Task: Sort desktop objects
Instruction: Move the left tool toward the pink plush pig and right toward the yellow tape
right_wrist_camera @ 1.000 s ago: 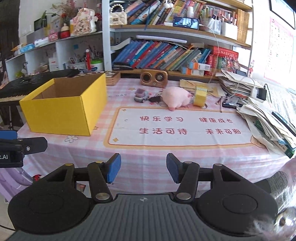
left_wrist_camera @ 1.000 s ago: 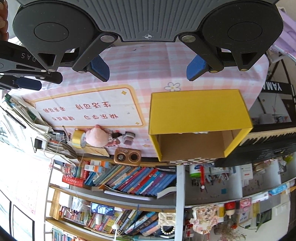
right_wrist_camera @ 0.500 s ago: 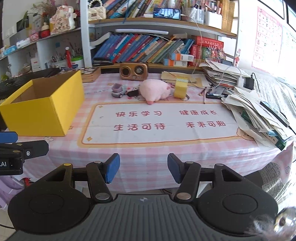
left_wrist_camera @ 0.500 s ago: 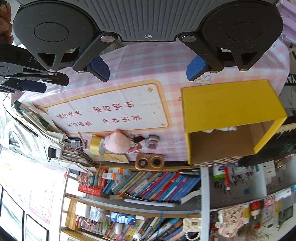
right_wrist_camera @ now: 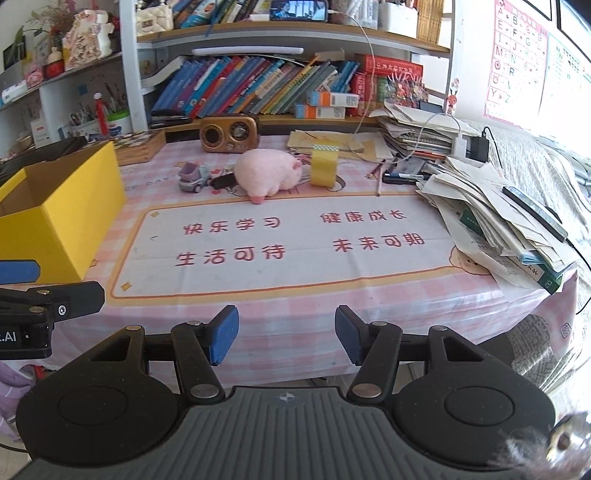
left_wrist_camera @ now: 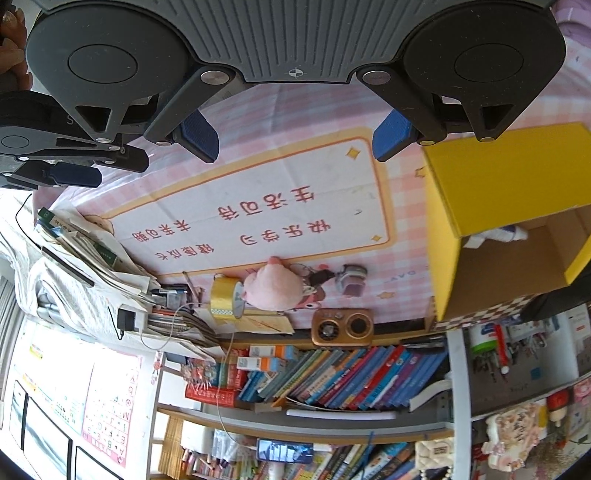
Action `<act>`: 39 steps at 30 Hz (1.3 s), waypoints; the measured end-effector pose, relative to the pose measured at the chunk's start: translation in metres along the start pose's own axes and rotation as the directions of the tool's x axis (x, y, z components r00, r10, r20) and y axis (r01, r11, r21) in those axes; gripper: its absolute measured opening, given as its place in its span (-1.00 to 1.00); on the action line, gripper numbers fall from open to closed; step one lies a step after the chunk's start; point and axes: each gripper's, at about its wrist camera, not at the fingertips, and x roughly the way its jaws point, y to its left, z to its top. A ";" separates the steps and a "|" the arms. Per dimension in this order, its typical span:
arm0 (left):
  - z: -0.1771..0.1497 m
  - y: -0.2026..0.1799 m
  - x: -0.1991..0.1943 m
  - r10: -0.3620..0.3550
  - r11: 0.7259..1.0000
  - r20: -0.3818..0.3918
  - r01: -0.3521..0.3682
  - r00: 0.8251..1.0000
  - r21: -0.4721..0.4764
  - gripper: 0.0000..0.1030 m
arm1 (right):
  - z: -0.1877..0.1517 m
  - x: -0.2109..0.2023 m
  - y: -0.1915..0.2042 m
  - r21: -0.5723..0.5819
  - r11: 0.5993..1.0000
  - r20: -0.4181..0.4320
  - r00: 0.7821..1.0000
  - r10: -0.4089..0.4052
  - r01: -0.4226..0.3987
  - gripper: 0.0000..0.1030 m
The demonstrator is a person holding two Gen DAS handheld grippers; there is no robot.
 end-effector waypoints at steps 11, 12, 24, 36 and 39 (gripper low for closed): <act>0.033 -0.020 0.051 -0.002 1.000 -0.021 0.002 1.000 -0.010 0.80 | 0.036 0.048 -0.035 -0.005 1.000 -0.026 1.000 0.009 -0.009 0.08; 0.036 -0.022 0.055 0.001 1.000 -0.024 -0.001 1.000 -0.013 0.80 | 0.040 0.053 -0.038 -0.009 1.000 -0.028 0.999 0.014 -0.014 0.08; 0.068 -0.039 0.102 0.069 0.997 -0.050 -0.070 0.996 -0.030 0.80 | 0.081 0.108 -0.080 -0.006 0.999 -0.043 0.998 0.049 -0.049 0.12; 0.109 -0.041 0.164 0.125 0.992 -0.078 -0.126 0.989 -0.004 0.80 | 0.145 0.176 -0.099 -0.013 0.995 -0.001 0.995 0.095 -0.095 0.23; 0.117 -0.041 0.179 0.133 0.991 -0.084 -0.133 0.988 0.005 0.80 | 0.160 0.193 -0.101 -0.007 0.995 0.006 0.995 0.101 -0.101 0.26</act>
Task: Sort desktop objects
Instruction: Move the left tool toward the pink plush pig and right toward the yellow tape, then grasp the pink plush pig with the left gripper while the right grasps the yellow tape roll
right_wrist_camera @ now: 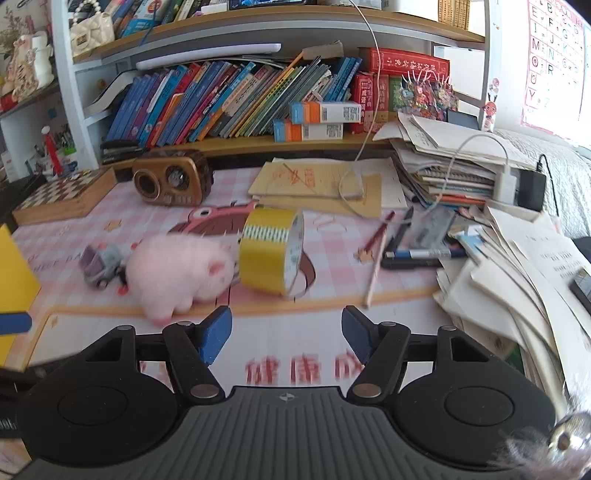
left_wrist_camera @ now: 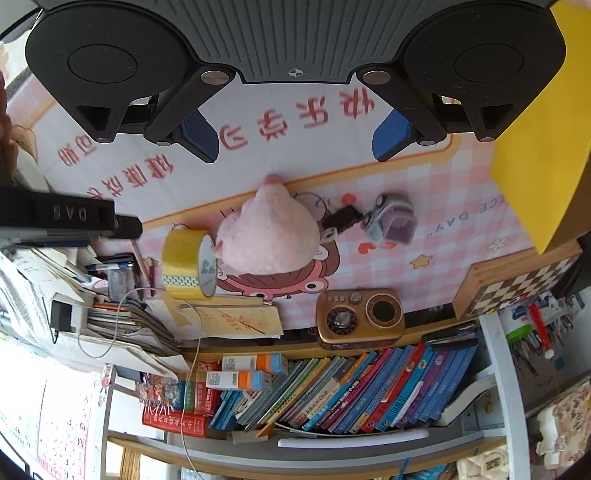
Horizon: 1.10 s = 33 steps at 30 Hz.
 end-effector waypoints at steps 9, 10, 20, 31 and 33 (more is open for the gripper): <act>0.021 -0.003 0.027 0.005 1.000 -0.006 -0.005 1.000 0.008 0.80 | 0.035 0.052 0.004 -0.043 0.999 0.017 1.000 -0.012 0.012 0.31; 0.023 -0.003 0.028 0.007 1.000 -0.003 -0.007 1.000 0.008 0.80 | 0.038 0.057 0.005 -0.045 0.999 0.013 1.000 -0.010 0.010 0.31; 0.033 -0.002 0.047 0.005 1.000 -0.001 -0.005 1.000 0.026 0.80 | 0.044 0.090 0.023 -0.082 0.996 -0.013 0.999 -0.033 0.032 0.26; 0.051 -0.020 0.079 -0.030 0.996 0.035 0.027 0.999 0.090 0.80 | 0.042 0.086 -0.004 -0.087 0.996 -0.036 0.999 -0.021 0.018 -0.23; 0.055 -0.025 0.084 -0.035 0.993 0.042 0.030 0.998 0.115 0.80 | 0.041 0.086 -0.008 -0.086 0.996 -0.037 0.999 -0.012 0.009 -0.23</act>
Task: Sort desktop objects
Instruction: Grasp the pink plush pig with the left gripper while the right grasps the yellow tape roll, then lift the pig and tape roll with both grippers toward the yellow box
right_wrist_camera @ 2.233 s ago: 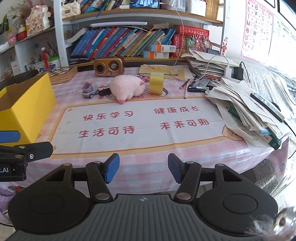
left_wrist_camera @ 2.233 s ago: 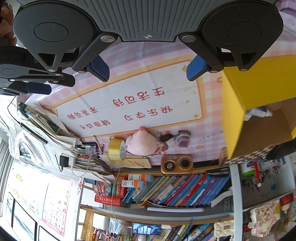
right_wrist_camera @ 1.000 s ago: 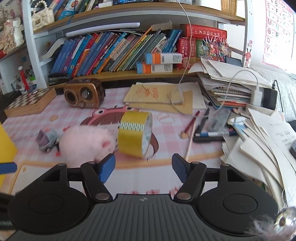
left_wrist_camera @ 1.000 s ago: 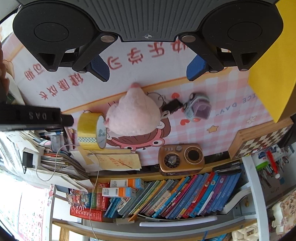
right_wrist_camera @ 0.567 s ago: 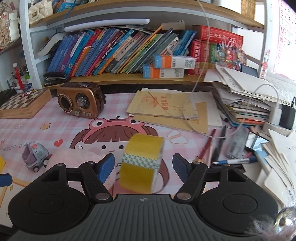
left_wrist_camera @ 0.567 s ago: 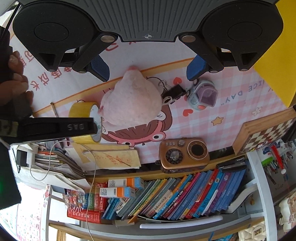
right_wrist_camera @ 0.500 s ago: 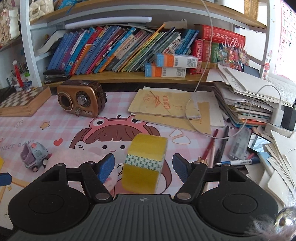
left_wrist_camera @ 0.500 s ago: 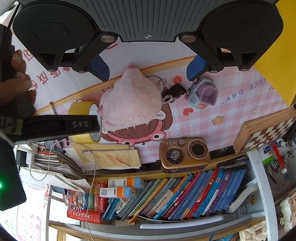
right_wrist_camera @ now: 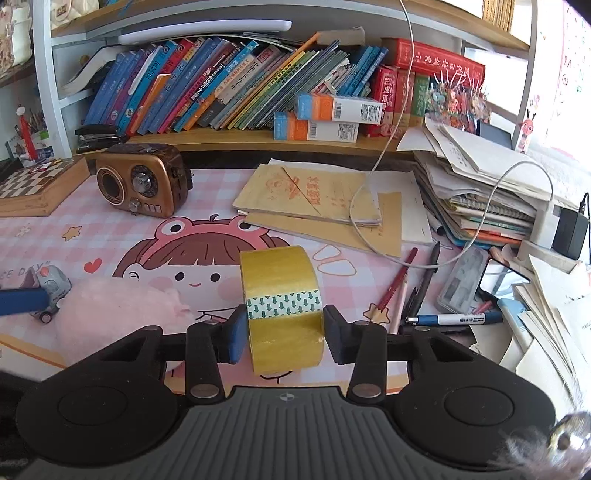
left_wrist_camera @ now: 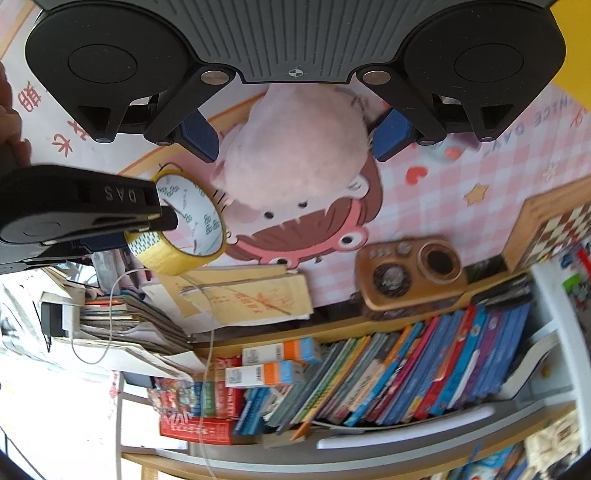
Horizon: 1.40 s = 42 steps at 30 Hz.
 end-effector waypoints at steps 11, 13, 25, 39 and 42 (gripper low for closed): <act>0.007 -0.004 0.027 0.018 0.995 -0.054 -0.012 0.998 0.104 0.80 | 0.001 0.008 0.002 -0.015 1.000 -0.023 1.000 0.014 -0.015 -0.21; 0.005 -0.005 0.029 0.016 0.993 -0.060 -0.009 0.998 0.114 0.80 | 0.001 0.011 0.002 -0.017 1.000 -0.028 0.999 0.016 -0.017 -0.21; 0.005 -0.006 0.009 -0.021 0.990 -0.033 0.025 0.999 0.140 0.37 | 0.008 -0.001 -0.005 0.015 0.998 -0.012 0.998 0.069 -0.069 -0.25; -0.008 0.006 -0.058 -0.019 1.000 0.022 0.019 1.000 -0.004 0.37 | -0.001 -0.054 -0.002 0.009 0.994 0.023 0.994 0.105 -0.105 -0.27; -0.016 0.009 -0.073 -0.007 0.999 0.027 0.007 1.000 -0.032 0.37 | -0.007 -0.063 -0.001 0.005 0.994 0.023 0.994 0.107 -0.107 -0.27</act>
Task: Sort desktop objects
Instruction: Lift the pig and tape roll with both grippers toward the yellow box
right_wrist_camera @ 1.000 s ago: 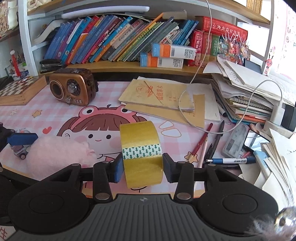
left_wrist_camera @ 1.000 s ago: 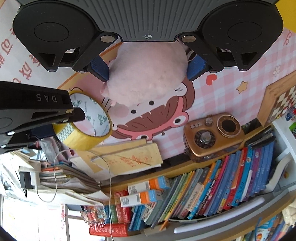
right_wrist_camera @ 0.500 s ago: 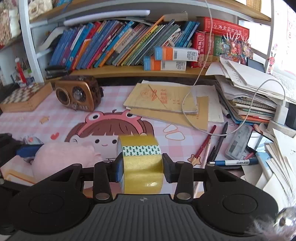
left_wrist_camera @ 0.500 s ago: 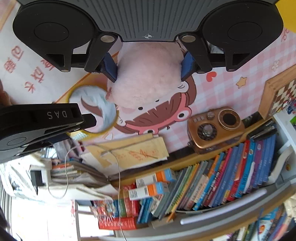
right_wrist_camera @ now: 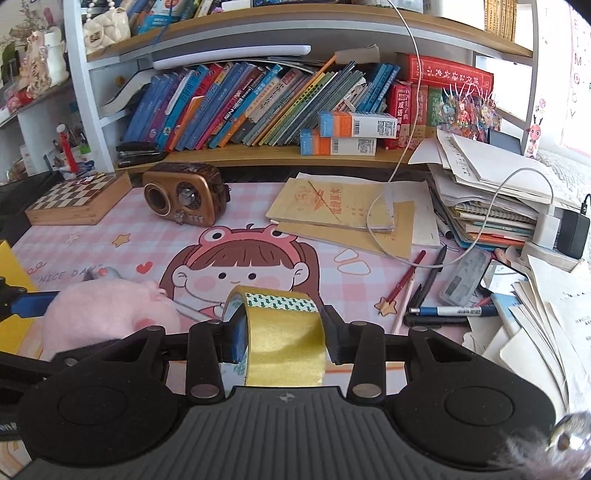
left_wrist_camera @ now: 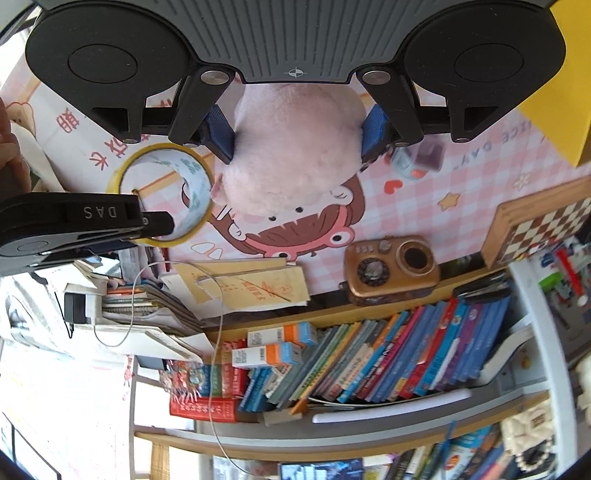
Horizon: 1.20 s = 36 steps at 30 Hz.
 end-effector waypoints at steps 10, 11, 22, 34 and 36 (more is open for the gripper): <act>-0.027 0.008 -0.050 0.011 0.996 0.025 -0.009 1.000 -0.085 0.37 | -0.026 -0.038 0.015 -0.010 1.000 -0.007 1.000 0.023 -0.023 -0.27; -0.030 0.009 -0.055 0.013 0.996 0.030 -0.010 0.999 -0.091 0.37 | -0.028 -0.043 0.017 -0.011 1.000 -0.007 1.000 0.027 -0.027 -0.27; -0.066 0.021 -0.109 0.002 0.987 0.056 0.007 0.998 -0.159 0.37 | -0.055 -0.092 0.055 -0.020 0.997 -0.016 0.997 0.070 -0.070 -0.27; -0.115 0.045 -0.163 -0.033 0.982 0.069 0.045 0.997 -0.184 0.37 | -0.092 -0.140 0.112 -0.029 0.998 -0.024 0.998 0.063 -0.064 -0.27; -0.124 0.049 -0.172 -0.034 0.981 0.064 0.045 0.997 -0.187 0.37 | -0.100 -0.148 0.122 -0.028 0.998 -0.028 0.998 0.063 -0.064 -0.27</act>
